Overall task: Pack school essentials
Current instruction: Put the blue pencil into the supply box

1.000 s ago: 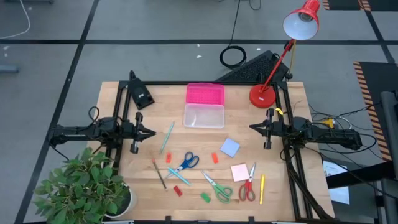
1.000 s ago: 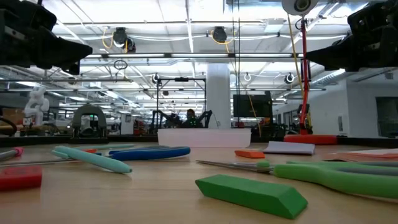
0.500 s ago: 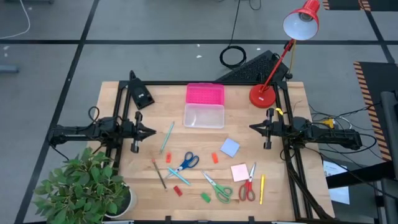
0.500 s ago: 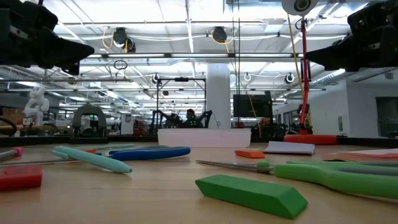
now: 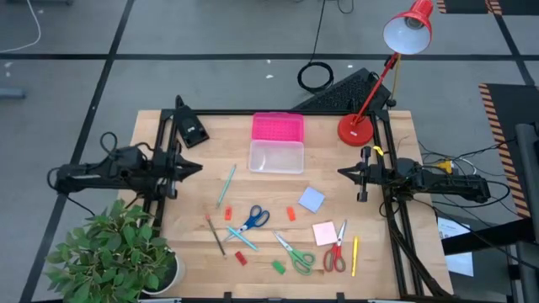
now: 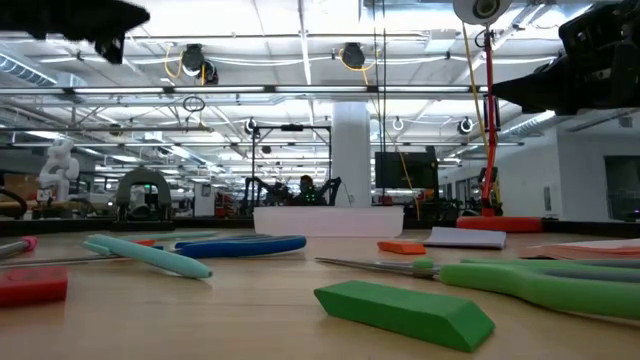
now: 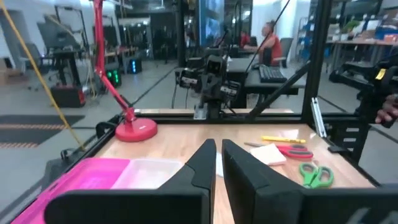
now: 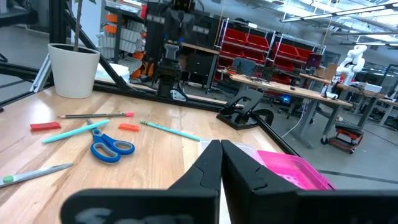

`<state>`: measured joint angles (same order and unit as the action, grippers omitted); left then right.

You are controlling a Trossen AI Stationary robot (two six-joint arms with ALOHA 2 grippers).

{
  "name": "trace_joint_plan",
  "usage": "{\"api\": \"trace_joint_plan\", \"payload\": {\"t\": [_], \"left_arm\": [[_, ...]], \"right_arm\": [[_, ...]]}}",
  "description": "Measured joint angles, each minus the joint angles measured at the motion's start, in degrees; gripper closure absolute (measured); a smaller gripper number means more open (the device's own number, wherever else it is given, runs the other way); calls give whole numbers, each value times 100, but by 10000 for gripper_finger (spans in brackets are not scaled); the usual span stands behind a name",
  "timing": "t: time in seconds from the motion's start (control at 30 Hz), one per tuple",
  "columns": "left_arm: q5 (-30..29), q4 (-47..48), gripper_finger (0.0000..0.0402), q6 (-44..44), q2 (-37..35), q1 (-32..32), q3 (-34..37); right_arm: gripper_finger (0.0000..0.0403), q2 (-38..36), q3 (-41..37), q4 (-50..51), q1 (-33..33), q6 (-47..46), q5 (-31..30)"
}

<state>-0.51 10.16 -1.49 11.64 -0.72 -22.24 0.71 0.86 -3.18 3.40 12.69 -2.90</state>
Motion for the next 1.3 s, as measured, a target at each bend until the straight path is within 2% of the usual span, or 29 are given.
{"api": "trace_joint_plan", "payload": {"t": [0.27,0.57,0.8,0.9,1.03,1.23,1.3], "left_arm": [[85,1453,371,338,1452,-1,-2074],[40,2927,371,486,2995,0,-3988],[-260,4391,371,492,4104,0,-5462],[-300,4798,371,554,4392,1,-5691],[-679,4934,371,717,4615,1,-5560],[-1026,4632,371,740,4708,16,-5115],[-1028,4419,371,663,4705,16,-5013]], "right_arm": [[403,0,0,0,0,0,0],[403,2,0,72,0,-136,3],[403,20,-2,98,0,-194,13],[403,20,0,98,0,-360,13],[403,20,0,89,0,-759,11],[403,40,194,-31,0,-1302,-5],[403,160,394,267,-1,-1455,-2]]}}
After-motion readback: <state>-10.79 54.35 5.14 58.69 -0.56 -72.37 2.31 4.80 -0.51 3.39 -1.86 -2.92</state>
